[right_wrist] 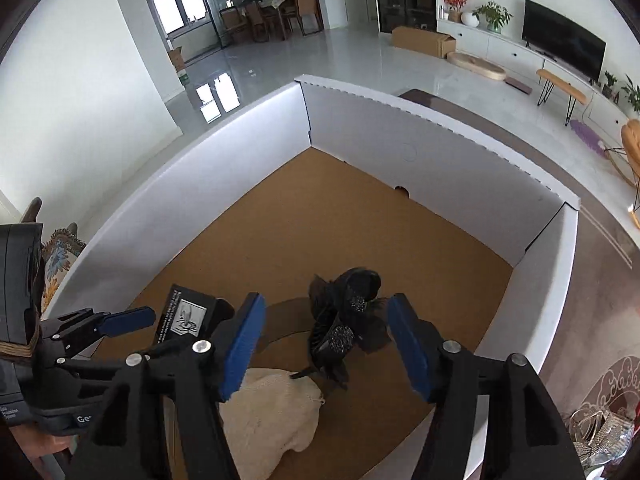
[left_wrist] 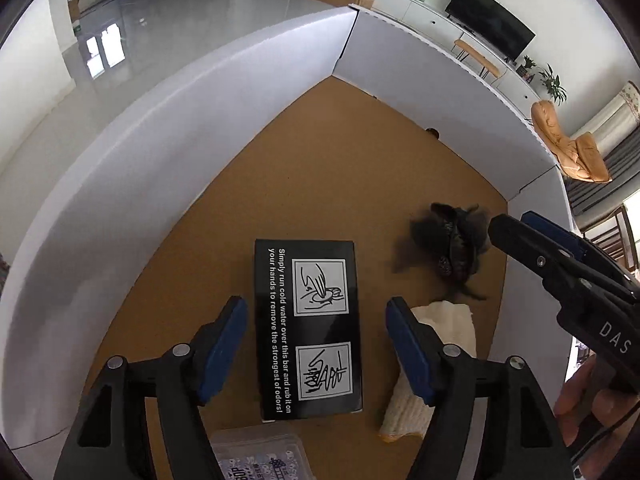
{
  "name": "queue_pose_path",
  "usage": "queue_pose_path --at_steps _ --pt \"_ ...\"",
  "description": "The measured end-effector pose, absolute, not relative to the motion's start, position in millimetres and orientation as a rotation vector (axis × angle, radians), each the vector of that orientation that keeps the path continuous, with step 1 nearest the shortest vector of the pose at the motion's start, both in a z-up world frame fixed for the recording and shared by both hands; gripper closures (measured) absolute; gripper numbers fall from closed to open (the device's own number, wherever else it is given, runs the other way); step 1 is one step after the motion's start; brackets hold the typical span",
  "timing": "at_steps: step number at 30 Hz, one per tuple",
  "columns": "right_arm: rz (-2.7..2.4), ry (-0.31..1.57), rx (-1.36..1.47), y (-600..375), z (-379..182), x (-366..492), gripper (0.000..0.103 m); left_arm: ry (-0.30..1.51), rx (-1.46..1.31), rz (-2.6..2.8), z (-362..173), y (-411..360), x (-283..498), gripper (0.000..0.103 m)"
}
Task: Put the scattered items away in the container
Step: 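Lower the black box and bow clip into the container and open both tools, then move both open tools back over the table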
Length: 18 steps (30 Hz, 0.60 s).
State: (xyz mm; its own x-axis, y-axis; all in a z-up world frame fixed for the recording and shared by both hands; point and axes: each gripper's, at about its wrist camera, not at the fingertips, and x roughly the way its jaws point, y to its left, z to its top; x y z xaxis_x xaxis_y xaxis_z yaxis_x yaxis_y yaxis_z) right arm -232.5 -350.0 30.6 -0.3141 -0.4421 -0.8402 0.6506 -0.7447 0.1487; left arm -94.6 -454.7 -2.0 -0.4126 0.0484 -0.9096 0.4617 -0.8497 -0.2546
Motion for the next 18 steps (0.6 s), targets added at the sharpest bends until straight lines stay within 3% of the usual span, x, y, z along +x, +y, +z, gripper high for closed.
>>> queue_pose_path --at_steps 7,13,16,18 --pt "-2.197 0.077 1.06 -302 64 -217 0.037 0.561 1.324 -2.408 40 -427 -70 0.022" --pt "-2.274 0.024 0.939 -209 82 -156 0.037 0.354 1.198 -2.608 92 -334 -41 0.021" --pt "-2.336 0.046 0.909 -140 74 -114 0.037 0.318 1.183 -2.745 103 -265 -16 0.016" --pt "-2.4 0.086 0.913 -89 61 -84 0.037 0.302 1.22 -2.834 96 -215 -5 0.006"
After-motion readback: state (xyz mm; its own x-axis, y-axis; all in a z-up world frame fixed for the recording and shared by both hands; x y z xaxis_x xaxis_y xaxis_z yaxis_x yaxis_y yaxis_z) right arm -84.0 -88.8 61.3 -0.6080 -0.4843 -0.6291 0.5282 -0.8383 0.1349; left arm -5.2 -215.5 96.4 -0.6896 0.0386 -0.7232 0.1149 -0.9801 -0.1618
